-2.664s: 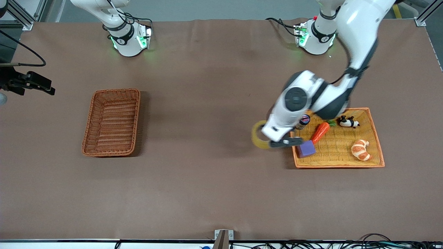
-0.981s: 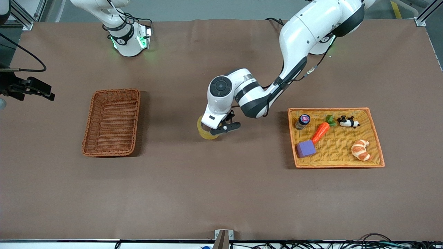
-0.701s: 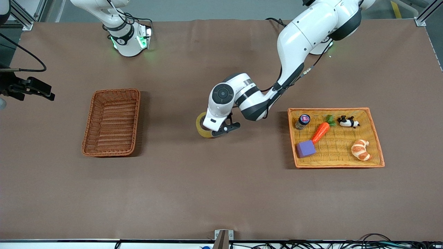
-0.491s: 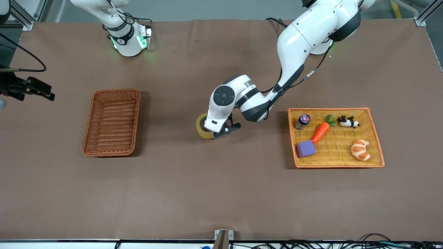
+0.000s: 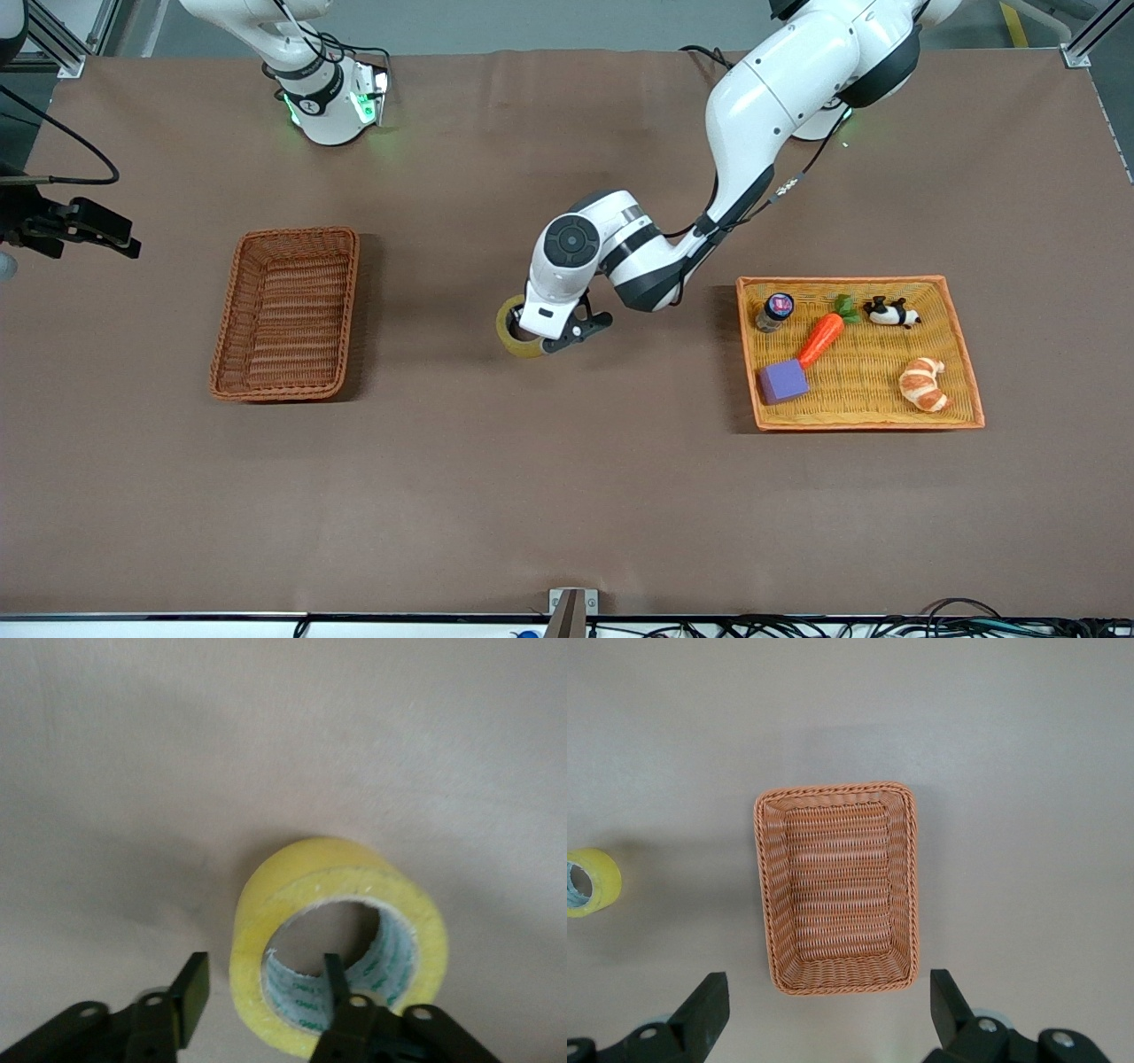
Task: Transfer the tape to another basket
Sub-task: 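Lower the tape roll onto the table and open the left gripper, then raise the left gripper away while the right gripper reaches the tape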
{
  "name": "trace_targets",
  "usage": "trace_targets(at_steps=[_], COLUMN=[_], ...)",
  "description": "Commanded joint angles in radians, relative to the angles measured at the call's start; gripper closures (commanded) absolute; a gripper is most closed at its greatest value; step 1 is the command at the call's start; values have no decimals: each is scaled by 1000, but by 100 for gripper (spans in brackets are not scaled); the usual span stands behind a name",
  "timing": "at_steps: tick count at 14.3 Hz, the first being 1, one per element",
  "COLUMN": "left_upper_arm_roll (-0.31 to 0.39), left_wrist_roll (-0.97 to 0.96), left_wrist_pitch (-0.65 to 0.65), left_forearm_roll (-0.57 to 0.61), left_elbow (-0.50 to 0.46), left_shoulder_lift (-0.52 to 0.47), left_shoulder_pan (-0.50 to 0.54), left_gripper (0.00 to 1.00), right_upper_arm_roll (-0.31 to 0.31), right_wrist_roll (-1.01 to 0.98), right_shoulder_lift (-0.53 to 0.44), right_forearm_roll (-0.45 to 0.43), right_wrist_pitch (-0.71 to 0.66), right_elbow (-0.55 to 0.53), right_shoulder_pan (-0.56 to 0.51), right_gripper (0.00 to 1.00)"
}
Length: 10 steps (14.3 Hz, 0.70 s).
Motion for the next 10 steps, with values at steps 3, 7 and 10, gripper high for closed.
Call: trace_targets(at_steps=[3, 7, 10], left_upper_arm_roll=[-15, -31, -31], left_wrist_roll=[166, 395, 535], left_wrist_pitch=[-133, -329, -435], left_forearm_roll=[-1, -11, -16], left_elbow=[-15, -16, -18], left_shoulder_lift=[-170, -300, -369], left_shoulder_pan=[146, 275, 340], left_gripper=[0, 0, 0], right_upper_arm_roll=[13, 126, 275], right_wrist_roll=[5, 191, 344], right_shoulder_lift=[1, 40, 80], right_forearm_roll=[45, 46, 18], right_wrist_pitch=[65, 159, 313], right_elbow=[-48, -91, -184], right_shoulder_pan=[15, 59, 62], right_gripper=[0, 0, 0])
